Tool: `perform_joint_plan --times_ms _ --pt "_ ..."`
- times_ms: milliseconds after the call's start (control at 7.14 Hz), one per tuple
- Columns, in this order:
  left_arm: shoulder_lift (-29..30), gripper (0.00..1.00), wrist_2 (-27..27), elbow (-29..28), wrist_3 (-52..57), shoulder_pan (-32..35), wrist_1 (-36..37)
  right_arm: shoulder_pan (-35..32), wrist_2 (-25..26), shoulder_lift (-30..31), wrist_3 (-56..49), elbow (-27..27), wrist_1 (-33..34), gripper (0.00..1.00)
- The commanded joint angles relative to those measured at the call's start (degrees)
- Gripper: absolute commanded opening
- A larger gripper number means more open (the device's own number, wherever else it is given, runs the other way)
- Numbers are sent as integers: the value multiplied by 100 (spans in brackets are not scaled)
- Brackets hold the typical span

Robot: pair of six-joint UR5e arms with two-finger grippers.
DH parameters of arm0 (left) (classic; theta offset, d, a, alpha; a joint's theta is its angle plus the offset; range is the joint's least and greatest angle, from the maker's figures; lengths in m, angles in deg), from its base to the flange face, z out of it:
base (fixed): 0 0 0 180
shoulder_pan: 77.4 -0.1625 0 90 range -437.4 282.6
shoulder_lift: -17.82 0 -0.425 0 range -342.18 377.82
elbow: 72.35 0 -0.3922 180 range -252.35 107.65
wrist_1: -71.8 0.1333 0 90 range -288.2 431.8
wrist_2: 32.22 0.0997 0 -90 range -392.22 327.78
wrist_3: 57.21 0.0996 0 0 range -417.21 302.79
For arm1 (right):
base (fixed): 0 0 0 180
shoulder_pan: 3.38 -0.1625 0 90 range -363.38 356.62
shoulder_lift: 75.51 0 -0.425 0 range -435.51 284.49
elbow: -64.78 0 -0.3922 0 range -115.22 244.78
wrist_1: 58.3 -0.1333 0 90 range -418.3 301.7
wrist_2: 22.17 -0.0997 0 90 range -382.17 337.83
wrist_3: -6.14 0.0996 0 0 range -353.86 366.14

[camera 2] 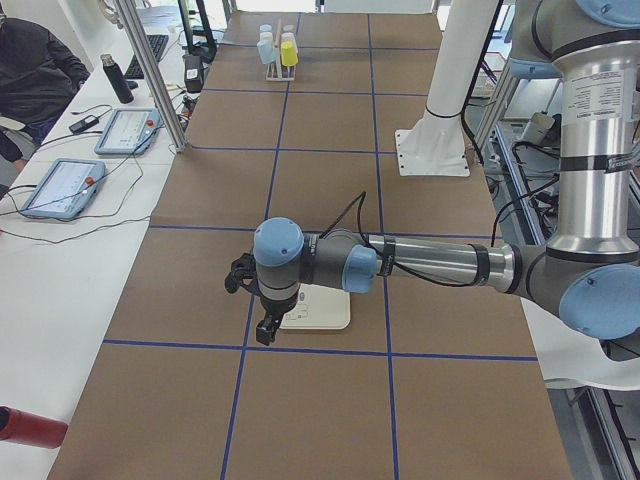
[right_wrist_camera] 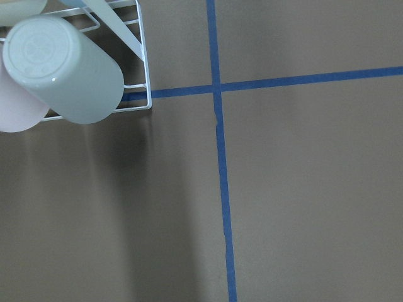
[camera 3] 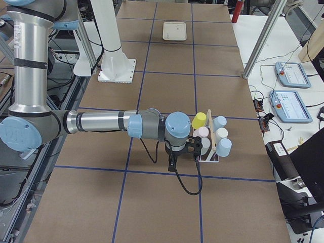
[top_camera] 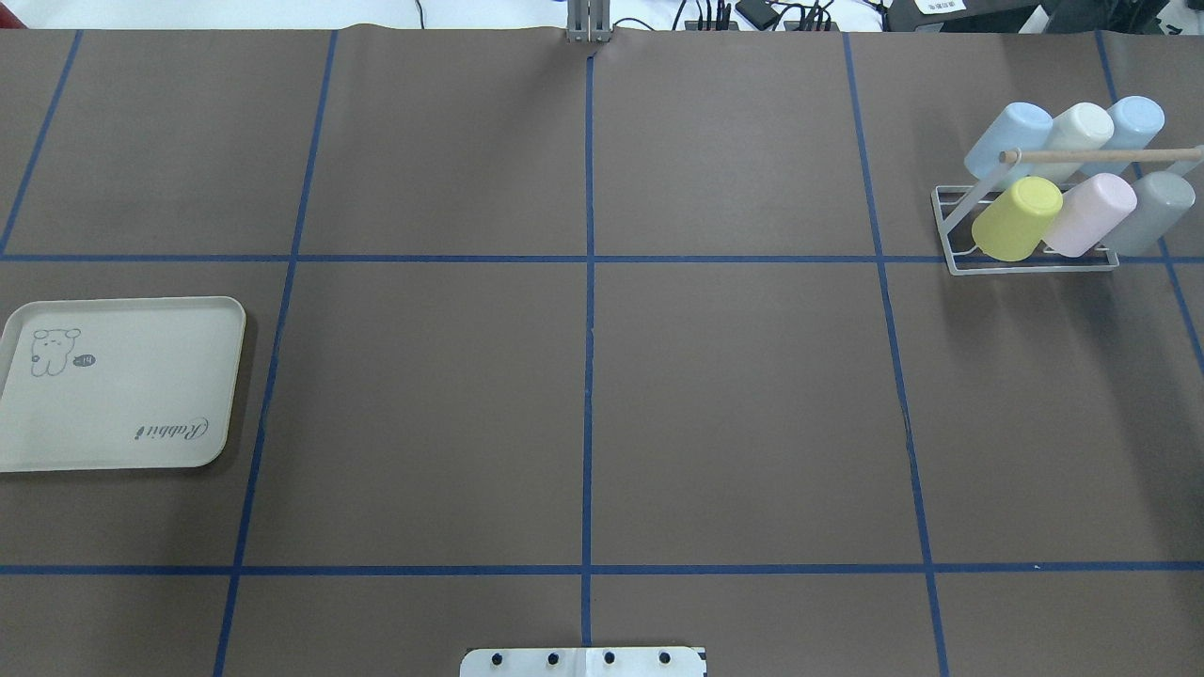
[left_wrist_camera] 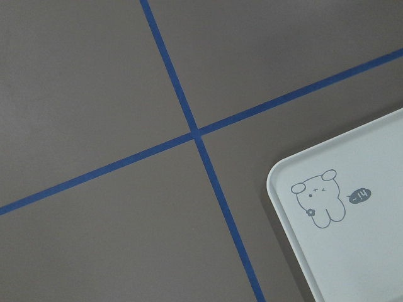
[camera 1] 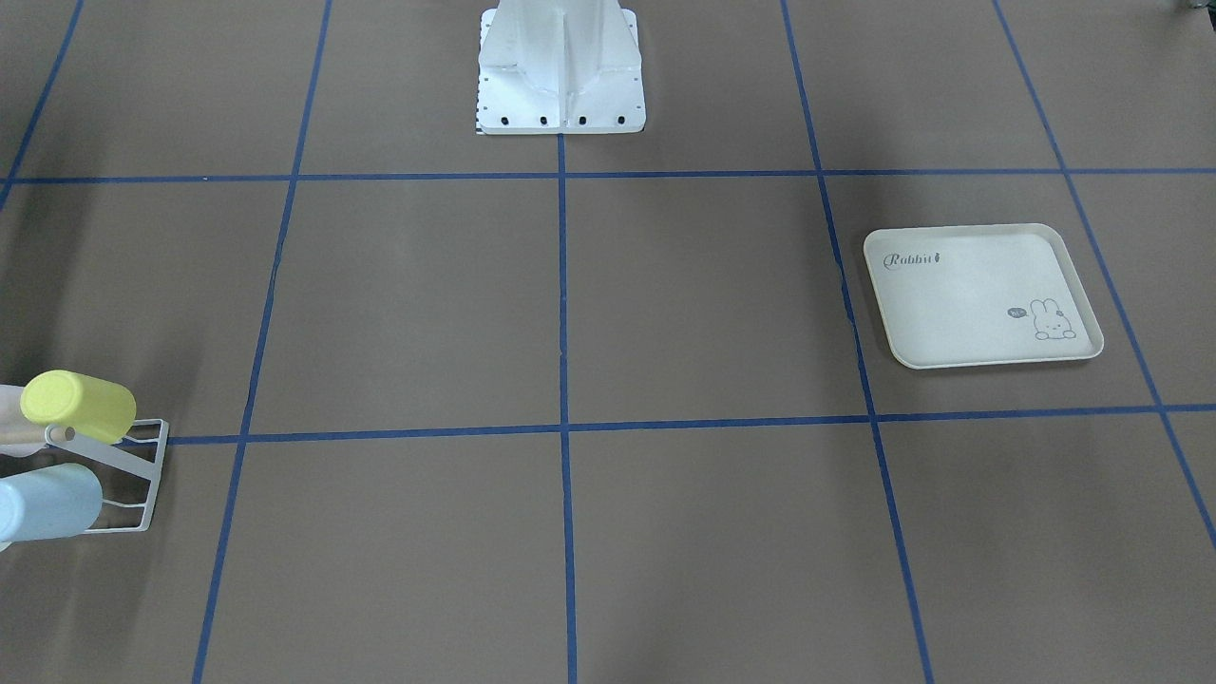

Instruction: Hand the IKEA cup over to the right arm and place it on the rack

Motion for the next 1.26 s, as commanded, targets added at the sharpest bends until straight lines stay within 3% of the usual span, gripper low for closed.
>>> perform_joint_plan --times_ms 0,140,280,1120 --pt "21 100 33 -1 -16 0 0 -41 0 4 9 0 0 100" --pt "56 100 33 -1 -329 0 0 -50 0 4 9 0 0 100" --pt "126 100 42 34 -1341 0 -26 -59 0 -5 9 0 0 100" --pt "100 100 130 -27 -1448 0 -219 -120 0 -5 9 -9 0 100"
